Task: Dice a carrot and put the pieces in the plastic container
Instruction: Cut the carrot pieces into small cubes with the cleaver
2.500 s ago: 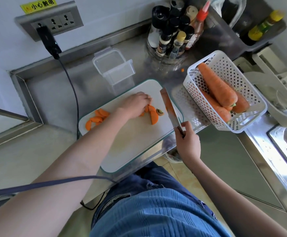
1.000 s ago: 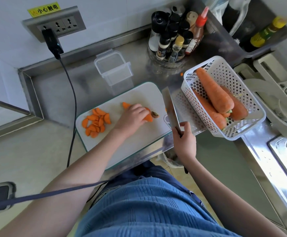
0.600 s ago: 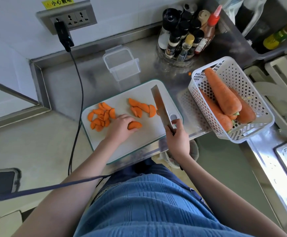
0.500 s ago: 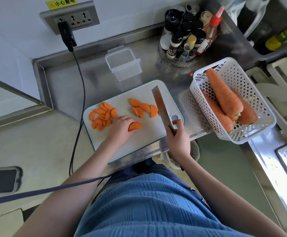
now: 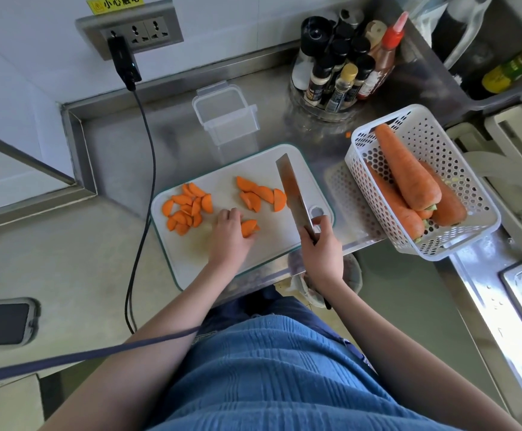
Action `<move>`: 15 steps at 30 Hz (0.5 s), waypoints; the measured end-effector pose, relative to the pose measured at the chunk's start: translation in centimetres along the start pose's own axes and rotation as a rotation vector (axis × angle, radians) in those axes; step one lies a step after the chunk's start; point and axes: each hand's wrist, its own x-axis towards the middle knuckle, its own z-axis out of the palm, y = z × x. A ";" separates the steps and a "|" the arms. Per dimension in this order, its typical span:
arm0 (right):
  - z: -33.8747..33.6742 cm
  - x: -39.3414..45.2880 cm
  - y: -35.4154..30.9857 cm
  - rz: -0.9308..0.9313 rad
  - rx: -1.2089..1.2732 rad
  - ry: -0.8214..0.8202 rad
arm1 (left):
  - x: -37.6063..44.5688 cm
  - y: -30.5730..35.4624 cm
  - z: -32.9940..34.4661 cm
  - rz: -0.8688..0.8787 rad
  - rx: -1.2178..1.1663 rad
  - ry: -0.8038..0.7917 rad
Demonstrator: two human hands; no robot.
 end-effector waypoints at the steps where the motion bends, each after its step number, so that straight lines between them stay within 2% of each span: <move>1: 0.0 0.0 0.0 0.004 0.002 -0.001 | 0.2 0.0 0.0 0.037 0.004 -0.011; 5: -0.2 0.1 0.3 0.023 0.009 0.007 | 1.1 0.2 -0.4 0.170 0.098 -0.112; 9: -0.2 0.2 0.7 0.032 0.004 0.014 | 1.2 0.4 -0.8 0.163 0.225 -0.151; 11: -0.2 0.4 0.7 0.030 -0.002 0.013 | 0.4 0.5 -0.6 0.114 0.254 -0.091; 15: 0.1 0.4 0.4 0.019 -0.007 0.011 | -1.3 0.5 -0.7 -0.072 0.127 0.038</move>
